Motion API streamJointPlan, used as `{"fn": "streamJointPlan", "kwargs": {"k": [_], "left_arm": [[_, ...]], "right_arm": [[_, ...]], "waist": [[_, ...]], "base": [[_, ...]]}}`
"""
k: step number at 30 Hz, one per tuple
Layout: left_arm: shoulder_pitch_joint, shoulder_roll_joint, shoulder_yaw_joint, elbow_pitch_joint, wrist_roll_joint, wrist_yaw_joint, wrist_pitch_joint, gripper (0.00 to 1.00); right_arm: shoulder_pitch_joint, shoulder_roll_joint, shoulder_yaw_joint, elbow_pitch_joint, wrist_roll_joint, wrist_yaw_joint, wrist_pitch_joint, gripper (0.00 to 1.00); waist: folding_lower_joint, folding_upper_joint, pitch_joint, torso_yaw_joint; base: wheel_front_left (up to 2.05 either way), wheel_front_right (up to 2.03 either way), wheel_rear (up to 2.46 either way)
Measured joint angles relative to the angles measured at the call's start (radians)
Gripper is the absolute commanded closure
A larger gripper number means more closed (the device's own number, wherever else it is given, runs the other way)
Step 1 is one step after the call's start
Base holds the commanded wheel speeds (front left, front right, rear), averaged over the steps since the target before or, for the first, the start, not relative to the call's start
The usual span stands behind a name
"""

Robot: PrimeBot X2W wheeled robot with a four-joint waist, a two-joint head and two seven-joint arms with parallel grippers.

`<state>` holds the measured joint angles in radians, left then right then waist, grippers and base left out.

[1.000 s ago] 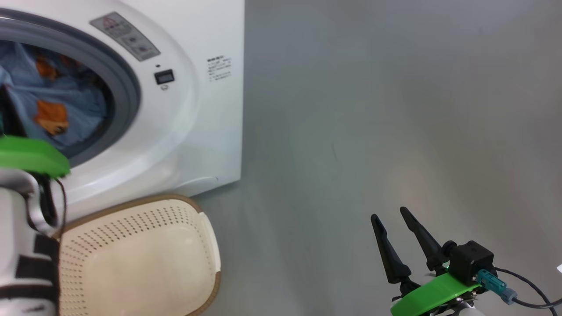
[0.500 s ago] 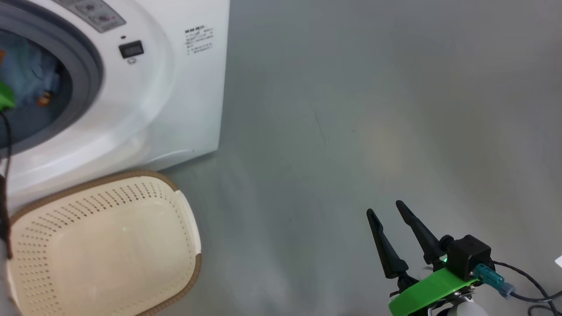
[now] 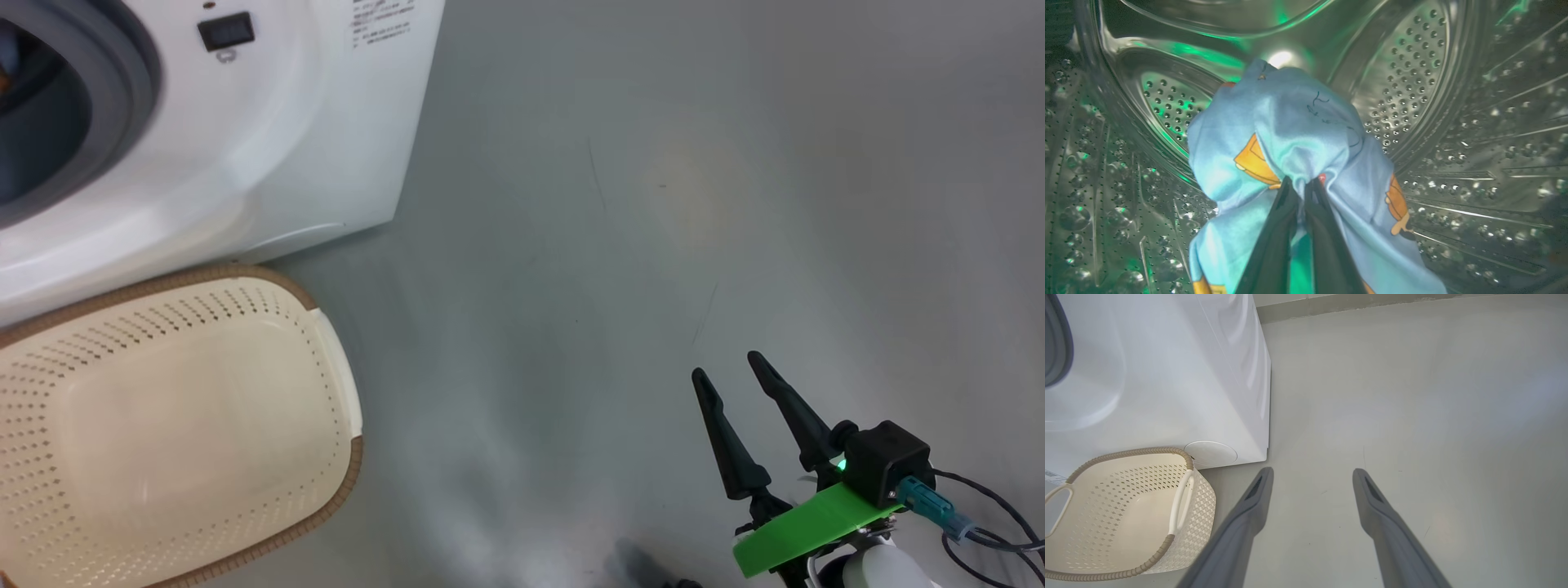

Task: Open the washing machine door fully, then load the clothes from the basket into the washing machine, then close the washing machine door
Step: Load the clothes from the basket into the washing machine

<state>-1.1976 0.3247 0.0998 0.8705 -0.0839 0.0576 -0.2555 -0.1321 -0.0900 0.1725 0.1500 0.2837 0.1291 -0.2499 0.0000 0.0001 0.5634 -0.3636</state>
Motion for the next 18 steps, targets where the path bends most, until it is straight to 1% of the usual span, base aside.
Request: {"fn": "streamJointPlan", "kwargs": {"k": [7, 12, 13, 14, 18], "left_arm": [[-0.057, 0.023, 0.002, 0.002, 0.013, 0.017, 0.000, 1.00], [-0.101, 0.026, 0.010, -0.108, 0.010, 0.026, -0.001, 1.00], [-0.101, 0.026, 0.008, -0.111, 0.010, 0.026, -0.001, 1.00], [-0.093, 0.022, 0.005, -0.074, 0.011, 0.026, -0.001, 1.00], [-0.088, 0.020, -0.016, -0.001, 0.029, 0.026, -0.001, 1.00]], "right_arm": [[0.002, -0.002, -0.002, -0.012, 0.000, 0.000, 0.000, 0.00], [0.002, -0.002, -0.007, -0.022, 0.000, 0.000, 0.000, 0.00], [0.002, -0.002, -0.009, -0.021, 0.000, 0.000, 0.000, 0.00], [0.002, -0.002, -0.012, -0.021, 0.000, 0.000, 0.000, 0.00], [0.001, 0.000, -0.011, -0.021, 0.000, 0.000, 0.000, 0.00]], "waist": [[0.0000, 0.0000, 0.046, 0.002], [0.0000, -0.0001, 0.079, -0.002], [0.0000, 0.0000, 0.084, -0.002], [0.0000, 0.0000, 0.086, -0.003], [0.0000, 0.0000, 0.081, -0.001]], "base": [[0.00, 0.00, 0.00], [0.00, 0.00, 0.00], [0.00, 0.00, 0.00], [0.00, 0.00, 0.00], [0.00, 0.00, 0.00]]}}
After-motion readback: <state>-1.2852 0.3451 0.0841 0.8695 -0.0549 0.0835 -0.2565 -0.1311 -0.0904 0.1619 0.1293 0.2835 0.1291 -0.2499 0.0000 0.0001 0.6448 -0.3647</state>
